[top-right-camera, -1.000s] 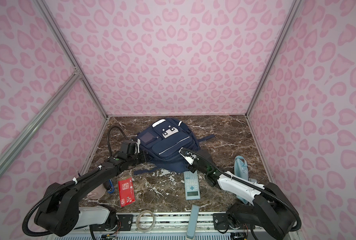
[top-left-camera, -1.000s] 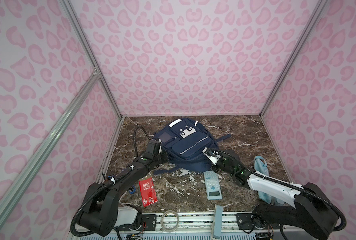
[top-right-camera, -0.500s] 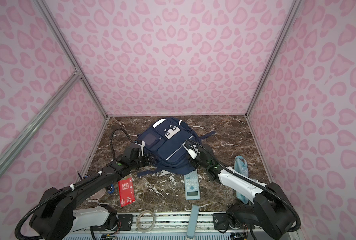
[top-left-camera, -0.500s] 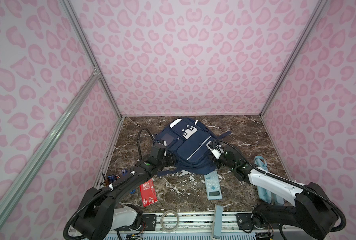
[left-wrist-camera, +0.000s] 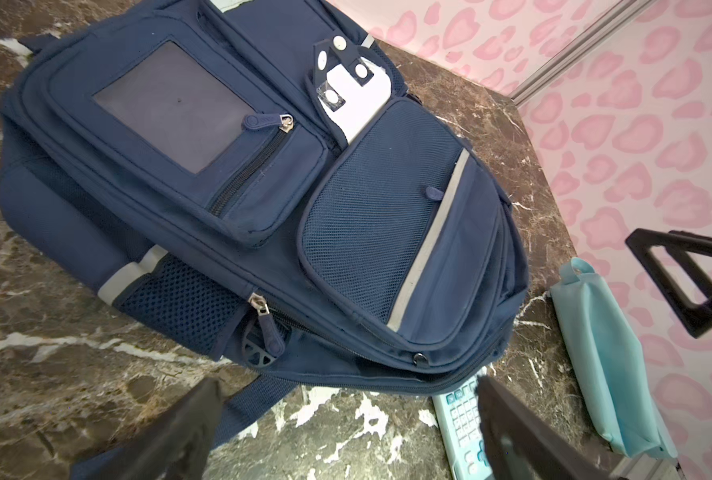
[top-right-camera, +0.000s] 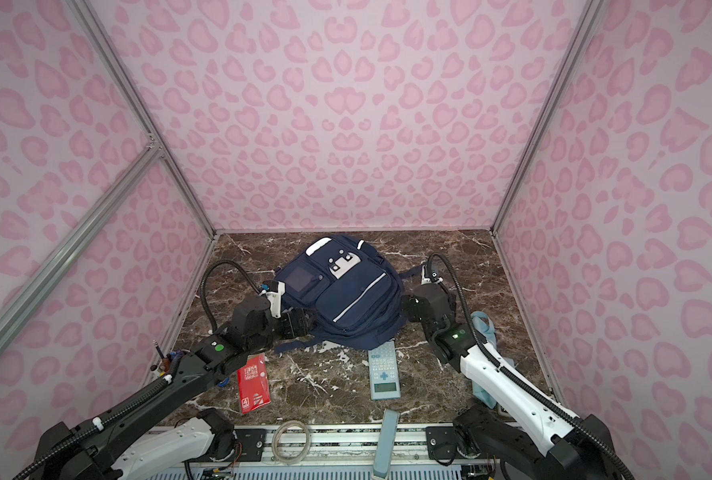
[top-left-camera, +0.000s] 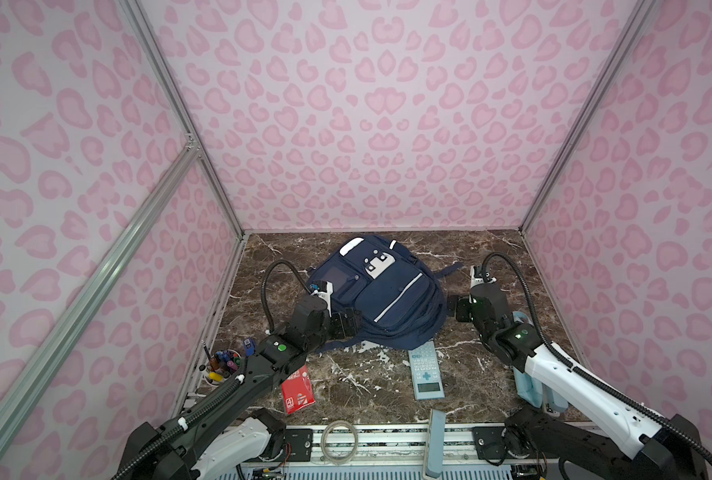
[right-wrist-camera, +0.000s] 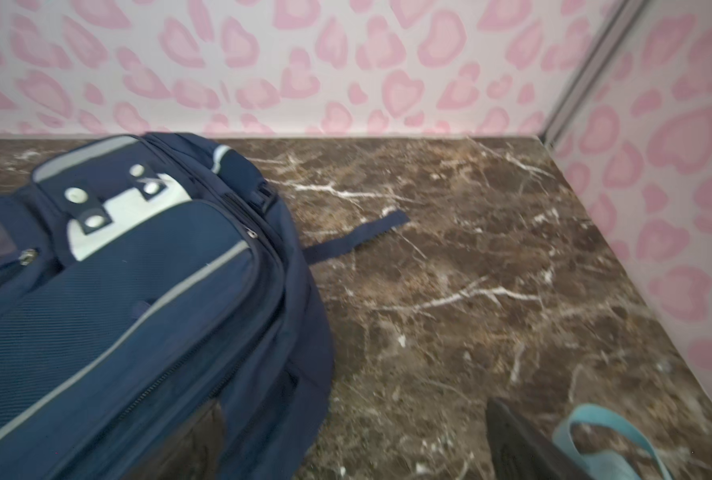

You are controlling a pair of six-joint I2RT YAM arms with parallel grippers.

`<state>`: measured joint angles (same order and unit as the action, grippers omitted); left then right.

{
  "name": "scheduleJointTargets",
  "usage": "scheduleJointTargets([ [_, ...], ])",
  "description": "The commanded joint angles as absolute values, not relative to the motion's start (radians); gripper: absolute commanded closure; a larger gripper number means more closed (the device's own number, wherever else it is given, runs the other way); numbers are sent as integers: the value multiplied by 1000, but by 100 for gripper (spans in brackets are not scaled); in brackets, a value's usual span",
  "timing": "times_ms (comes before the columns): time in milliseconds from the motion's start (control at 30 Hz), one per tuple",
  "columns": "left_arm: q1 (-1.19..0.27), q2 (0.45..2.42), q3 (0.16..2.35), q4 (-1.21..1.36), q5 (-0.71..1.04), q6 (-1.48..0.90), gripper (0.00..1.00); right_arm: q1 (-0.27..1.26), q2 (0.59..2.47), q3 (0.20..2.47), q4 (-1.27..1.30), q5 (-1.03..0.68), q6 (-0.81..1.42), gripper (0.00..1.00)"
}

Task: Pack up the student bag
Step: 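Release the zipper with left gripper while right gripper grasps the light-blue pouch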

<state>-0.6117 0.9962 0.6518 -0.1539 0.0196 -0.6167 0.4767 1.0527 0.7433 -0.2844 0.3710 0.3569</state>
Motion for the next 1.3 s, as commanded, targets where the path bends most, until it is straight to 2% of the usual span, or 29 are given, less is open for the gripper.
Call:
scheduleJointTargets([
  [0,-632,1005,664,-107,35,-597,2,390,1097,777,-513,409,510,0],
  [67,-659,1042,699,-130,35,-560,0,320,1134,799,-576,391,516,1],
  [200,-739,1163,817,-186,25,-443,1,274,1195,808,-605,512,457,0],
  [333,-839,1352,995,-265,-63,-319,2,152,1271,842,-647,398,450,1],
  [400,-885,1475,1097,-289,-104,-242,1,126,1307,860,-677,428,453,0],
  [533,-922,1714,1292,-362,-202,-175,9,81,1363,858,-680,406,454,3],
  [600,-922,1816,1369,-363,-255,-157,13,66,1389,850,-665,391,446,13],
  [667,-930,1890,1419,-330,-370,-131,16,52,1412,854,-650,365,419,31],
  [700,-929,1924,1437,-310,-397,-119,23,46,1426,857,-647,366,418,35],
  [733,-924,1955,1461,-313,-386,-111,31,45,1436,857,-636,362,409,40],
  [800,-914,2011,1535,-356,-360,-115,60,45,1458,860,-610,310,375,65],
  [833,-914,2015,1546,-360,-360,-117,71,46,1465,862,-604,288,365,77],
  [900,-912,1993,1539,-362,-356,-138,88,50,1473,869,-591,253,342,92],
  [933,-908,1976,1535,-371,-353,-151,95,50,1471,873,-587,245,336,96],
  [967,-901,1951,1528,-381,-348,-171,96,51,1464,876,-580,235,332,99],
  [1133,-837,1807,1428,-343,-187,-272,96,70,1416,888,-474,49,325,100],
  [1200,-798,1771,1388,-309,-87,-310,96,80,1434,903,-414,-52,337,100],
  [1267,-776,1757,1376,-304,-40,-333,96,107,1485,947,-409,-77,354,100],
])
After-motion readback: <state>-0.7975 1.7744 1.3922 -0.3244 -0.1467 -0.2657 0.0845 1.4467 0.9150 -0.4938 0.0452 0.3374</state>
